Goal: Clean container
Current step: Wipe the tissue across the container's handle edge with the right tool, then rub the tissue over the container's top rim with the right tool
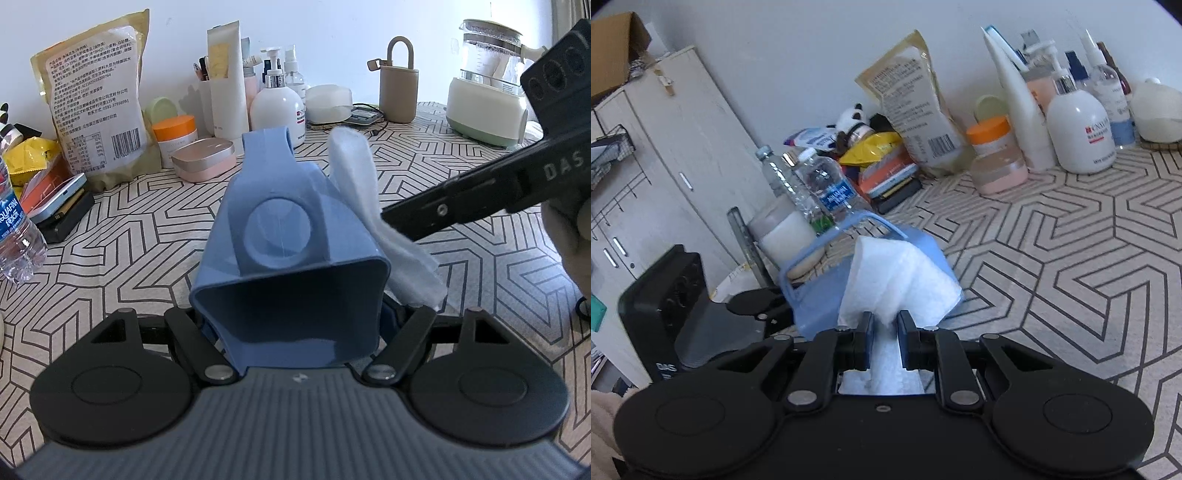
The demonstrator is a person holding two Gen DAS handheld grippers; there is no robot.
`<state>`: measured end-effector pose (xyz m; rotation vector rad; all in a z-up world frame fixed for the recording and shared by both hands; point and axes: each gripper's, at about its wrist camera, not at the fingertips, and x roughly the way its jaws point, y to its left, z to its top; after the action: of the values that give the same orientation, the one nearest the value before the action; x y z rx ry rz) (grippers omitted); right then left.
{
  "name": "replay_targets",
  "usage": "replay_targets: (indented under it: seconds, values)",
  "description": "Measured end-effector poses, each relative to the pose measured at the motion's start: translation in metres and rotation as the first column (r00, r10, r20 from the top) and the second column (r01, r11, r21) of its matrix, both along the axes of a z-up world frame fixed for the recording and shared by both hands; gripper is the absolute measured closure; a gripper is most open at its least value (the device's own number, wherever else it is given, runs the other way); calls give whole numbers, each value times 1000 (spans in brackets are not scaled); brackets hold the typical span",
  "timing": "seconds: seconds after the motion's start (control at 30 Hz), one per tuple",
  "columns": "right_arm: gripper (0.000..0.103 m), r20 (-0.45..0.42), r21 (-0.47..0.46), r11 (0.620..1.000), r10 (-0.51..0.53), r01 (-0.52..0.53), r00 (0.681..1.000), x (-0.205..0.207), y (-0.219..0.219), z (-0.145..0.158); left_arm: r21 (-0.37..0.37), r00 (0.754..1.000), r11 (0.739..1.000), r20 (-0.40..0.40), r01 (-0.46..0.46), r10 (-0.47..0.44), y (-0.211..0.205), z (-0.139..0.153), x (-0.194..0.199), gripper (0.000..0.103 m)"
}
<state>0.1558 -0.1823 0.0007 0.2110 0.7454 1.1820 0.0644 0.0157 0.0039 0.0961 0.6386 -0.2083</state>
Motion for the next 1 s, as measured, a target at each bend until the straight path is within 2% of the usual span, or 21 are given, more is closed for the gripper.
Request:
replay_targets:
  seconds: [0.3,0.37,0.47,0.57,0.73,0.93,1.0]
  values:
    - [84,40,6,1000,20,-20,999,-10,2,8,-11,1000,1000,-2,-2,2,2,0,1,26]
    - [84,42,10,1000,24,-25,999,-11,1,9,-33,1000,999,-3,12,-13,5,0,1,26]
    - [84,43,21,999,30,-31,999,-12,-1,11,-116,999,992,-12,48,-50,16,1,2,26]
    - [81,42,40,999,35,-36,998,-13,-3,13,-102,998,993,-9,53,-55,12,0,0,26]
    - [80,21,77,997,0,-2,1000,-6,-10,14,-56,992,990,-7,128,-128,5,0,-6,26]
    - [79,32,75,997,-19,17,999,-6,-13,16,-74,986,984,-11,163,-164,10,1,-9,26]
    - [73,49,69,998,-16,13,999,-9,-11,17,-66,986,984,-11,164,-165,9,1,-10,26]
